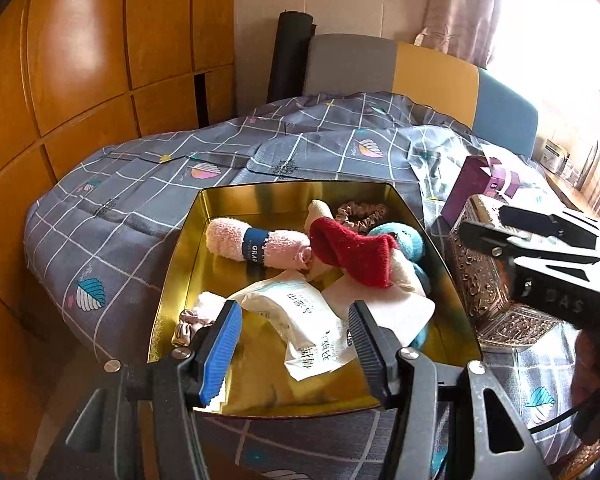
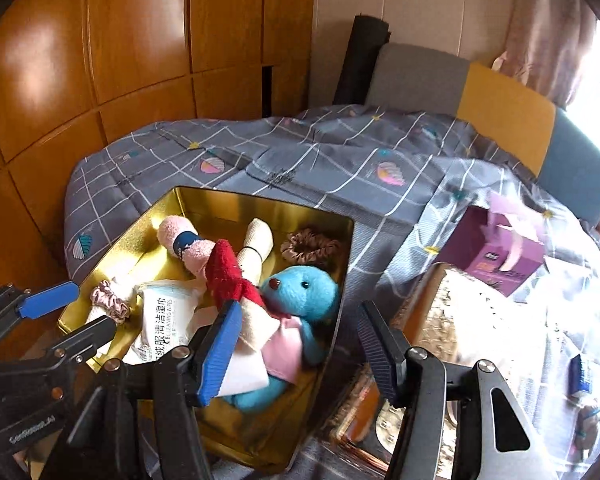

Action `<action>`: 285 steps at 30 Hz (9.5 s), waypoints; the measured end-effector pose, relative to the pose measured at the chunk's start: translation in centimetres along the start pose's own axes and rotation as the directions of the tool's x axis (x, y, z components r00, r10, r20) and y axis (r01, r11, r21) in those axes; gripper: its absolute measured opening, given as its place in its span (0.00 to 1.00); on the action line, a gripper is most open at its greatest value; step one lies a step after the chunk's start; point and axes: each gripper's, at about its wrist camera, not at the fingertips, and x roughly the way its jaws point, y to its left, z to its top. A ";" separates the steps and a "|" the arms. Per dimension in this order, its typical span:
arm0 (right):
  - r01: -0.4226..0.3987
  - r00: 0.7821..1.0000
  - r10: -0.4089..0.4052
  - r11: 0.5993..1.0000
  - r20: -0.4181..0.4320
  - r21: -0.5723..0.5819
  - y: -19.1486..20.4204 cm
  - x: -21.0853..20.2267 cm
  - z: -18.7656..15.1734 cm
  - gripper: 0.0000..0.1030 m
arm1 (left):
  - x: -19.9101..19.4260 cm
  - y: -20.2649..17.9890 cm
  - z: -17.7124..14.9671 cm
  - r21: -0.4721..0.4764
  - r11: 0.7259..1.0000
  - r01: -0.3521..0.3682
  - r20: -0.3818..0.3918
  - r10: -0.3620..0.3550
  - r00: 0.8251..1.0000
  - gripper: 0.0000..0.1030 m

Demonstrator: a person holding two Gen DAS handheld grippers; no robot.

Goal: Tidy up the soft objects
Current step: 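Lower the red sock into the gold tray and open the right gripper, then move both grippers back over the blue tissue pack and white glove, then grasp the white knit glove with the right gripper while the left grasps the blue Tempo pack, then carry the blue Tempo pack into the gold tray with the left gripper, then release the Tempo pack in the tray and hold the left gripper there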

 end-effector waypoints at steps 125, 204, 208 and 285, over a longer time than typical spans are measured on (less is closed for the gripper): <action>0.509 0.855 -0.181 0.472 -0.486 0.720 -46.9 -6.4 -24.3 0.40 | 19.3 -58.3 7.4 0.134 0.808 0.573 -0.587 -0.401 0.703 0.61; 0.648 0.728 -0.413 0.675 -0.546 0.353 -41.4 -2.9 -22.1 0.42 | 4.5 -19.1 15.7 0.161 0.959 0.232 -0.032 -0.230 0.973 0.54; 0.654 0.721 -0.425 0.679 -0.547 0.334 -40.9 -3.0 -21.9 0.42 | 6.2 -12.6 14.4 0.061 0.984 0.168 -0.066 -0.164 0.984 0.54; 0.625 0.754 -0.416 0.693 -0.508 0.360 -40.6 -3.8 -20.9 0.40 | 3.3 -5.7 1.4 0.024 1.000 -0.020 -0.061 0.022 0.998 0.55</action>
